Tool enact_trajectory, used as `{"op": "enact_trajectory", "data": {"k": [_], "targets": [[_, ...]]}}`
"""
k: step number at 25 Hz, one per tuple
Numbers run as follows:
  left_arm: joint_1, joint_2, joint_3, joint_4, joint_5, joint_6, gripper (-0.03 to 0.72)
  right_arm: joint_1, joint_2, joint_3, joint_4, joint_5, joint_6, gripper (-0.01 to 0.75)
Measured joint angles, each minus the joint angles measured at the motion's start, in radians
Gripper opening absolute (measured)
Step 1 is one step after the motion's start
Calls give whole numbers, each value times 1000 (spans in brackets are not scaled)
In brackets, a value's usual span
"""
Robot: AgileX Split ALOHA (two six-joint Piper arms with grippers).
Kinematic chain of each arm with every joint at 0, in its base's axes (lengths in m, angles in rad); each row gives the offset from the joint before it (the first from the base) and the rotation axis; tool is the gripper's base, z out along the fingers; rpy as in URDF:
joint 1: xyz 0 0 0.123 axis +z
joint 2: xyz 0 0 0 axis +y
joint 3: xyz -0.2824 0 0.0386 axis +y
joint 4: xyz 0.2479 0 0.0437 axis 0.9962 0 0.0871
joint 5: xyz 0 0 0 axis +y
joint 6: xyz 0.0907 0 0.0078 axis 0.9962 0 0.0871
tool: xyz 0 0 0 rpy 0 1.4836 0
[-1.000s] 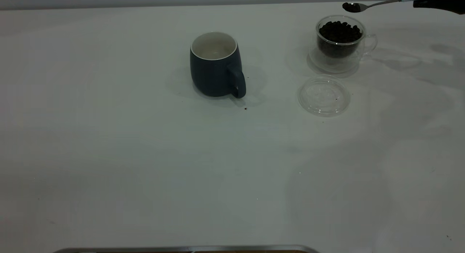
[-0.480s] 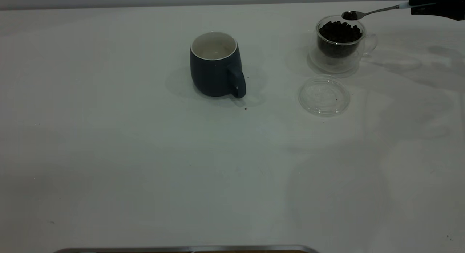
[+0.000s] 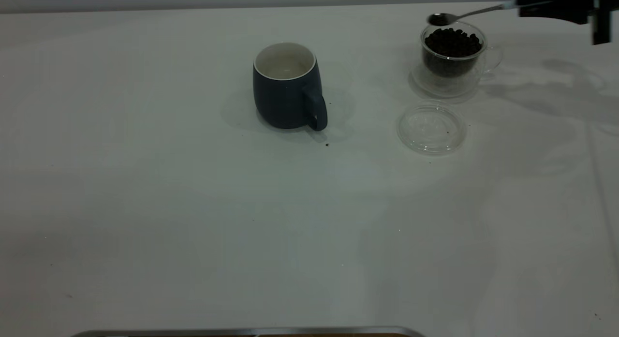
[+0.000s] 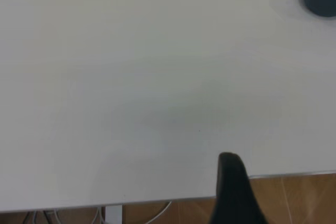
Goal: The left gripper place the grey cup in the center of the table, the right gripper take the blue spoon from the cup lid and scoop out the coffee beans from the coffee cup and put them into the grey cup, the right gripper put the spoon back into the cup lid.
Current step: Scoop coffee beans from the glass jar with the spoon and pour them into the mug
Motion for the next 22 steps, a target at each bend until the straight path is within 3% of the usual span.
{"op": "enact_trajectory", "data": {"k": [22], "targets": [[0, 0, 0, 0, 0, 0, 544, 209, -55, 1, 51, 1, 19, 101]]}}
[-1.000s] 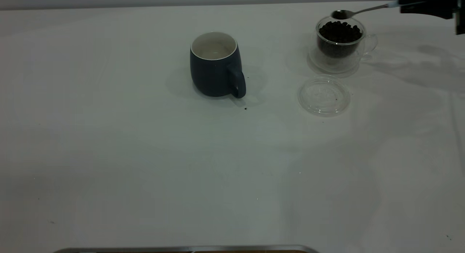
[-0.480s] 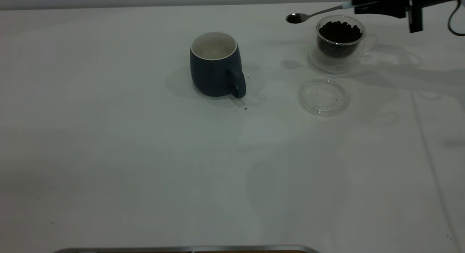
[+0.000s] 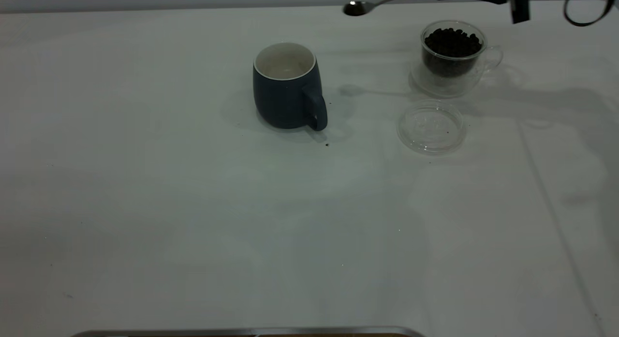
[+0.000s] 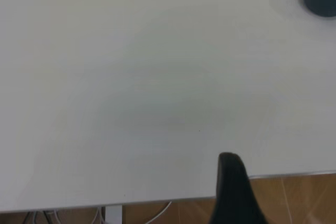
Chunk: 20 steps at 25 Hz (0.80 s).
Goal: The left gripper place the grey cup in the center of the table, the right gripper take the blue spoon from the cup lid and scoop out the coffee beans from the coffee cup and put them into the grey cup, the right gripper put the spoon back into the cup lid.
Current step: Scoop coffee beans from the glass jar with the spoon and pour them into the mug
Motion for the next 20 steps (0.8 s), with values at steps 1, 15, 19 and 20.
{"op": "enact_trajectory", "data": {"k": [1, 15, 19, 20], "targets": [[0, 0, 0, 0, 0, 0, 544, 13, -1, 0, 7, 0, 0, 101], [0, 0, 0, 0, 0, 0, 544, 163, -3, 0, 53, -1, -10, 101], [0, 0, 0, 0, 0, 0, 544, 176, -3, 0, 53, -48, -38, 101], [0, 0, 0, 0, 0, 0, 544, 177, -3, 0, 53, -58, -44, 101]]}}
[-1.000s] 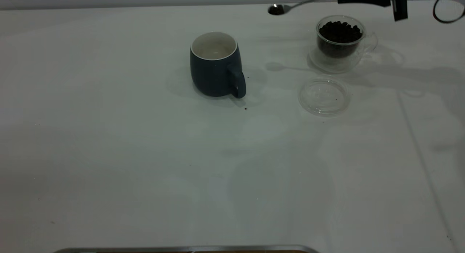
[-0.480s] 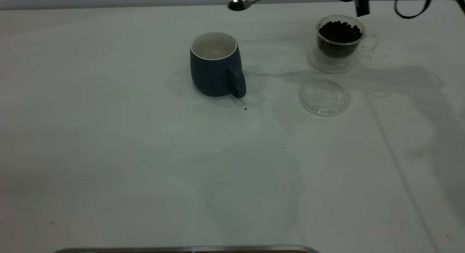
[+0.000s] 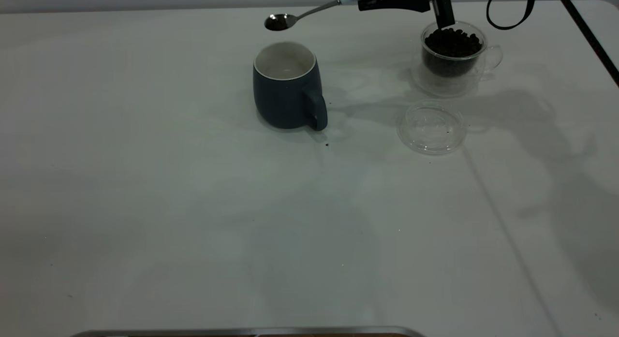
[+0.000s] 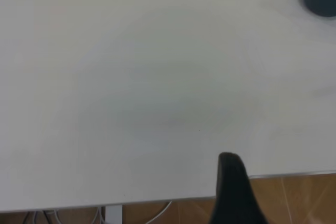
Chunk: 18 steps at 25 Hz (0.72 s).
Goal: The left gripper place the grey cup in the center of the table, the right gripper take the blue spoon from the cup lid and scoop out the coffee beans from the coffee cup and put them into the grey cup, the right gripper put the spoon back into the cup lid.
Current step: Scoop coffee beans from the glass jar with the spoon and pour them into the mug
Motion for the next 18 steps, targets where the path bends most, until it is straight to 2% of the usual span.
{"op": "enact_trajectory", "data": {"k": [7, 18], "targets": [[0, 0, 0, 0, 0, 0, 544, 17, 0, 0, -1, -71, -117, 101], [0, 0, 0, 0, 0, 0, 544, 22, 0, 0, -25, -152, -490, 101]]}}
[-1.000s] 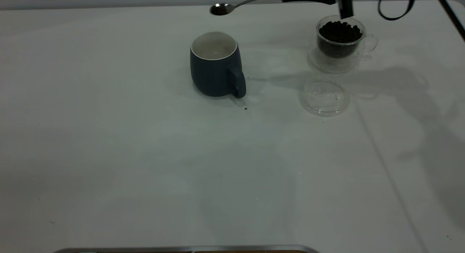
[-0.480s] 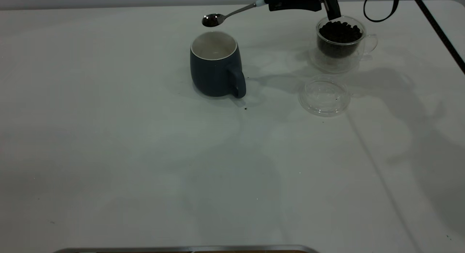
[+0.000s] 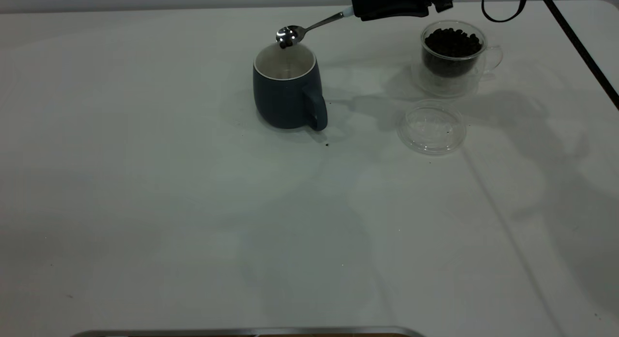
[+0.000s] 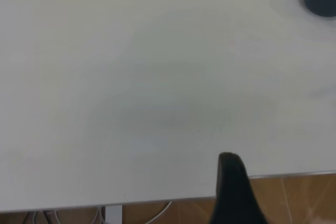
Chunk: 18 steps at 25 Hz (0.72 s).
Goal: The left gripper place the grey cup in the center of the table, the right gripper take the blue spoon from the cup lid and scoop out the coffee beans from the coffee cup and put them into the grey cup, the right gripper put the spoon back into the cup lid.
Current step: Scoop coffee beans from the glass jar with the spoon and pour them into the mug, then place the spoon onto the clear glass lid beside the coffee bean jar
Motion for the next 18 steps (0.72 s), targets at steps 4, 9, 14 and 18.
{"op": "enact_trajectory", "data": {"k": [4, 9, 14, 18], "targets": [[0, 0, 0, 0, 0, 0, 544, 0, -1, 0, -4, -4, -67, 101], [0, 0, 0, 0, 0, 0, 544, 0, -59, 1, -82, -1, -53, 101], [0, 0, 0, 0, 0, 0, 544, -22, -184, 1, -238, 133, 105, 101], [0, 0, 0, 0, 0, 0, 544, -102, -268, 12, -344, 223, 198, 101]]}}
